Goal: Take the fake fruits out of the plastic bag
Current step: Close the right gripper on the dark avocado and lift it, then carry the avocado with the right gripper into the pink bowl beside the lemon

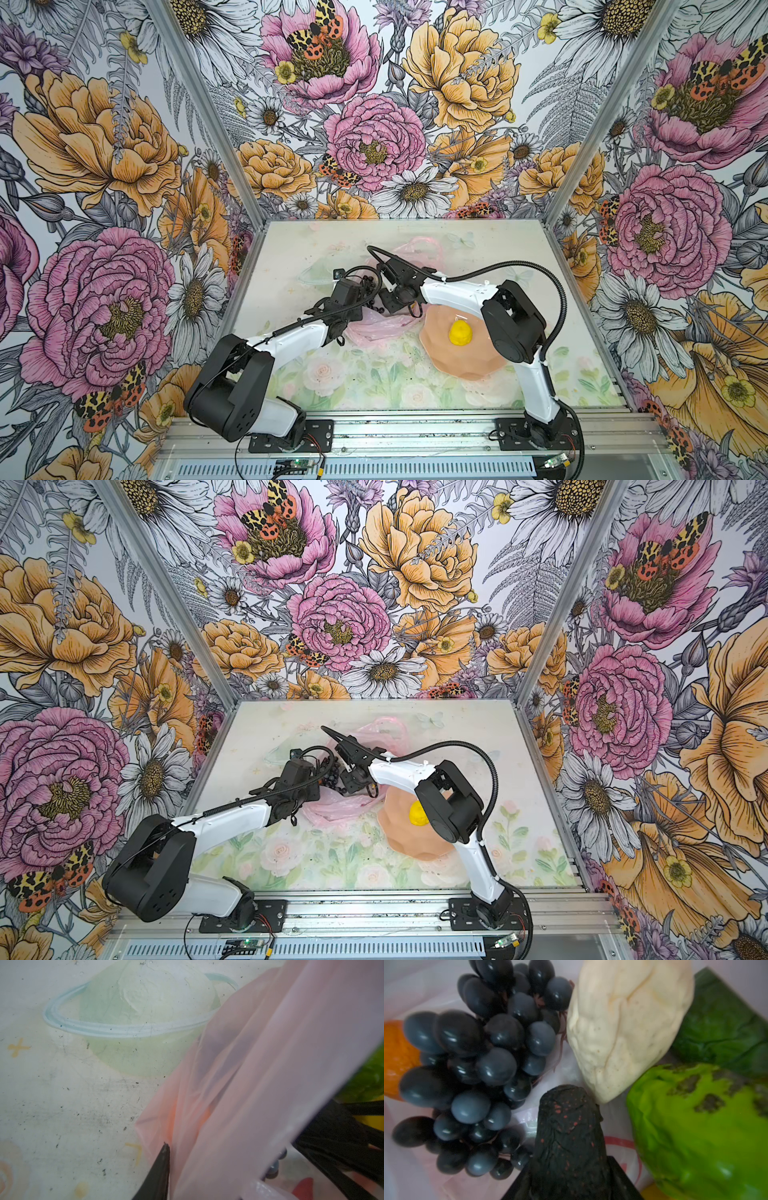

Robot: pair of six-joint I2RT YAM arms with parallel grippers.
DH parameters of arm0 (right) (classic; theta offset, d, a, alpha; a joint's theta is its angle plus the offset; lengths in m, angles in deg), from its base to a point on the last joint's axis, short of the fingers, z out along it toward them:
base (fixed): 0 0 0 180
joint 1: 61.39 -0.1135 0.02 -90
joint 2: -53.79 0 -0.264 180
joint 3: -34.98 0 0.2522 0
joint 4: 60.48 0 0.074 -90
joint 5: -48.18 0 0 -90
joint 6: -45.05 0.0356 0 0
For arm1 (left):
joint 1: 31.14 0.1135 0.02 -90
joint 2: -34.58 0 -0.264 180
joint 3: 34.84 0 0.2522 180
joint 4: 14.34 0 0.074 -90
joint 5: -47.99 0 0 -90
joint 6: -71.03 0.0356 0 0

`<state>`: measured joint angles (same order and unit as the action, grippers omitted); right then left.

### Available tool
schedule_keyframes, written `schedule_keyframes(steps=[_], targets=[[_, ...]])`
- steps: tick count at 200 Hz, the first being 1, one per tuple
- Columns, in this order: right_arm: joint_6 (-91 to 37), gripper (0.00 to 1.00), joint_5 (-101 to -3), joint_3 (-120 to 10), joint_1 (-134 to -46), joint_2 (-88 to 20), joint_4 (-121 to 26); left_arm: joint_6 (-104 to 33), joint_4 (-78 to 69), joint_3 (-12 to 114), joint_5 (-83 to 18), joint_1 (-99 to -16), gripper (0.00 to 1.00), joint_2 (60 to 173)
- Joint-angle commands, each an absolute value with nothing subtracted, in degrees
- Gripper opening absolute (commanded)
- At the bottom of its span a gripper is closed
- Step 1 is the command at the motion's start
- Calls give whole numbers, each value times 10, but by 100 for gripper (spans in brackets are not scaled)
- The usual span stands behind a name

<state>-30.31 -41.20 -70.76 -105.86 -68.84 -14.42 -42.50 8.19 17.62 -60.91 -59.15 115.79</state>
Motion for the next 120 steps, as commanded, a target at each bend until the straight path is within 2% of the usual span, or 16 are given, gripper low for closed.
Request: schedule_keyframes(steps=[1, 23, 120], targets=[[-297, 39, -417, -716, -1063, -676, -145, -414, 82, 190, -623, -598, 29, 1159], [-293, 35, -414, -698, -1062, -635, -145, -415, 82, 191, -623, -598, 29, 1161], [-267, 35, -390, -574, -1064, -440, -145, -416, 82, 192, -624, -597, 29, 1161]])
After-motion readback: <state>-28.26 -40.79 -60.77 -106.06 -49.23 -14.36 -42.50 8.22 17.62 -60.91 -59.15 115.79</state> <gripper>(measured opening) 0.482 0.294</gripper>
